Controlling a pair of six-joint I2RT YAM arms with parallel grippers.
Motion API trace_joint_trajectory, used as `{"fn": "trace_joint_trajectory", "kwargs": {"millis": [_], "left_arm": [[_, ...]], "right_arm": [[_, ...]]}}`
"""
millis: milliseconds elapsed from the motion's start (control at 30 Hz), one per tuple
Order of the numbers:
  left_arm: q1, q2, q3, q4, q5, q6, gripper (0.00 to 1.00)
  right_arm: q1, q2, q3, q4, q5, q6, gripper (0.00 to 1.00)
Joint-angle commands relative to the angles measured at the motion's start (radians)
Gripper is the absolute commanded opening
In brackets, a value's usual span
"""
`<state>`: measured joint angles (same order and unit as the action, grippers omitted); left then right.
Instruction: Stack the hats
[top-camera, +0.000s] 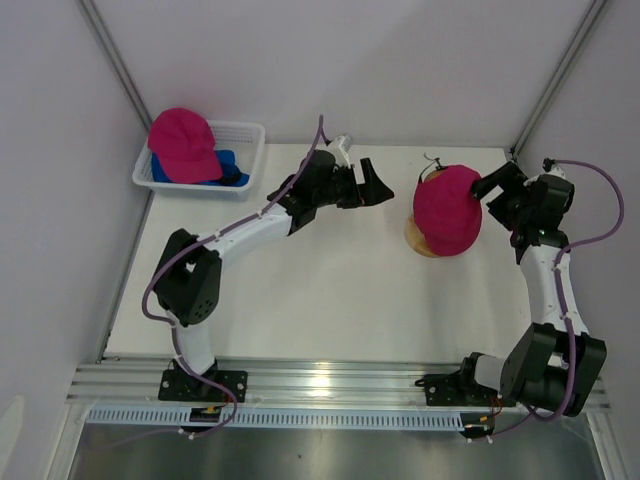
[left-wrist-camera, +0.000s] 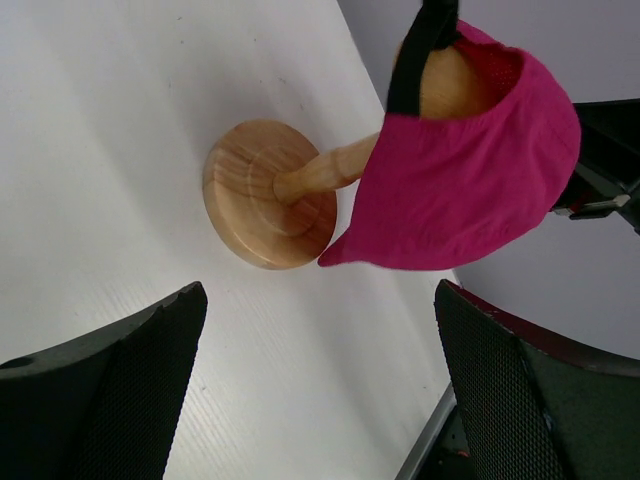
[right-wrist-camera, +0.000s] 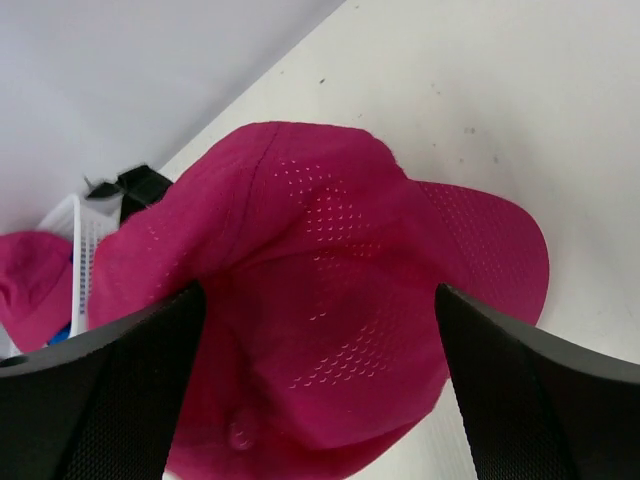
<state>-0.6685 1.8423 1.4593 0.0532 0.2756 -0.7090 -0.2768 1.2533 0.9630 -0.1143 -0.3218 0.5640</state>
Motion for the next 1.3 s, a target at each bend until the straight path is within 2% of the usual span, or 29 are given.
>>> {"fn": "trace_joint_trajectory", "kwargs": {"millis": [0, 133, 300, 467, 500, 533, 633, 700, 833, 1133, 1267], "left_arm": [[-0.011, 0.031, 0.046, 0.091, 0.063, 0.002, 0.97], [-0.02, 0.046, 0.044, 0.166, 0.111, 0.023, 0.97], [-0.063, 0.083, 0.154, 0.125, 0.077, 0.074, 0.96], [-0.075, 0.184, 0.363, -0.018, -0.002, 0.094, 0.94], [-0.078, 0.227, 0.454, -0.044, -0.027, 0.089, 0.93], [-0.082, 0.251, 0.49, -0.156, -0.059, 0.089, 0.91], [-0.088, 0.325, 0.611, -0.281, -0.171, 0.094, 0.86], [-0.088, 0.337, 0.612, -0.3, -0.22, 0.086, 0.81], [-0.088, 0.331, 0.547, -0.282, -0.25, 0.071, 0.77], [-0.097, 0.442, 0.638, -0.329, -0.201, 0.078, 0.73], [-0.106, 0.48, 0.673, -0.391, -0.263, 0.092, 0.66]], "right_arm": [[-0.001, -0.06, 0.103, -0.053, -0.077, -0.082, 0.99], [-0.001, -0.058, 0.138, -0.087, -0.085, -0.118, 0.99], [0.004, -0.034, 0.122, -0.027, -0.151, -0.081, 1.0], [0.024, 0.011, 0.137, -0.039, -0.143, -0.093, 0.99], [0.024, 0.012, 0.137, -0.048, -0.137, -0.098, 0.99], [0.024, 0.015, 0.138, -0.054, -0.123, -0.099, 0.99], [0.021, 0.008, 0.141, -0.081, -0.099, -0.122, 0.99], [0.016, -0.006, 0.141, -0.094, -0.076, -0.136, 1.0], [0.007, -0.029, 0.132, -0.107, -0.046, -0.144, 0.99], [0.005, -0.058, 0.129, -0.119, 0.0, -0.142, 0.99], [0.002, -0.08, 0.115, -0.12, 0.032, -0.142, 0.99]]}}
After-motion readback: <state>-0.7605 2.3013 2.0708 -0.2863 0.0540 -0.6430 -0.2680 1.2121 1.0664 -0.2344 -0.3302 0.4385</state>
